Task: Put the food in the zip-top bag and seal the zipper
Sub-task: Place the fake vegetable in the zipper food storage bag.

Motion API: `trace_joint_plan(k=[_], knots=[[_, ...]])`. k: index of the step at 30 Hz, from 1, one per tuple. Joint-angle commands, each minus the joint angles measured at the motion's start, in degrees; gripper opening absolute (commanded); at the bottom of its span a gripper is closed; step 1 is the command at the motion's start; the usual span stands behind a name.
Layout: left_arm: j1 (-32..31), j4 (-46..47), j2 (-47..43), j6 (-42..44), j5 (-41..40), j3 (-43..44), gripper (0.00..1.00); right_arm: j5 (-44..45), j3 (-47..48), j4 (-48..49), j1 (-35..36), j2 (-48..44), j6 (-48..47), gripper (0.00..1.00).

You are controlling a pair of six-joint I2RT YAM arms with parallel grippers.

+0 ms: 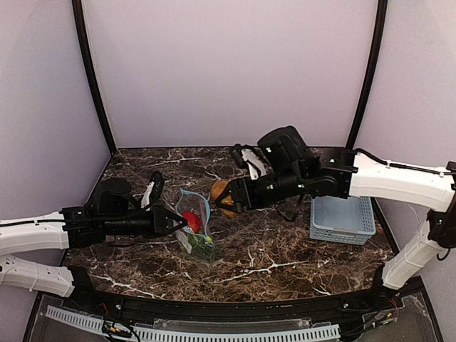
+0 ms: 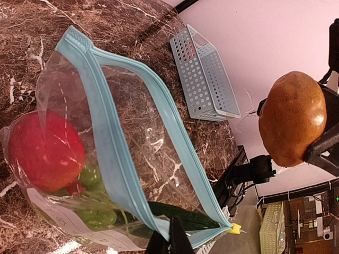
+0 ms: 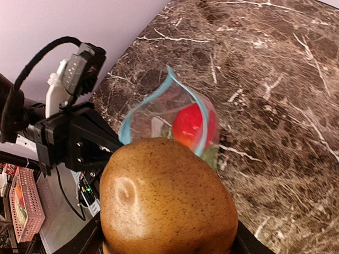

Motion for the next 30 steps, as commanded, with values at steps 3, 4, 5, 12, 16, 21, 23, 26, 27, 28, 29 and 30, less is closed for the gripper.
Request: trace_joint_plan(k=[3,4,5,12,16,21,23,26,27,28,29,30], knots=[[0.29,1.75,-1.43,-0.21,0.7,-0.85,0.01,4.79,11.8,5.11,4.99,11.71,0.75,0.5],[0.26,1.78,-1.51,-0.2,0.63,-0.87,0.01,5.52,13.11,5.12,5.26,13.3,0.94,0.5],[0.24,1.74,-1.53,-0.12,0.63,-0.89,0.01,6.49,14.43,5.1,5.61,14.68,1.13,0.5],[0.24,1.81,-1.69,-0.23,0.8,-1.3,0.01,11.36,20.1,4.99,6.57,22.23,0.63,0.5],[0.27,1.74,-2.1,-0.38,0.68,-1.53,0.01,14.29,21.53,1.33,7.47,24.25,1.15,0.51],[0.24,1.87,-2.66,-0.76,0.3,-2.0,0.01,14.67,19.57,0.11,8.22,23.08,1.4,0.57],[0.25,2.16,-2.6,-0.88,0.38,-2.22,0.01,14.06,19.28,-0.26,8.22,23.03,1.61,0.59],[0.29,2.37,-2.44,-0.92,0.5,-2.27,0.01,13.25,19.67,-0.89,8.32,23.41,1.31,0.66],[0.26,2.4,-2.43,-0.9,0.53,-2.24,0.01,13.02,19.97,-1.06,8.31,23.54,1.22,0.69],[0.24,2.35,-2.38,-0.89,0.56,-2.24,0.01,13.01,20.2,-1.43,8.34,23.69,1.18,0.73],[0.28,2.34,-2.41,-0.89,0.56,-2.27,0.01,13.1,20.45,-2.01,8.38,23.74,1.15,0.77],[0.25,2.29,-2.42,-0.89,0.5,-2.3,0.01,13.28,20.68,-2.43,8.46,23.75,1.03,0.79]])
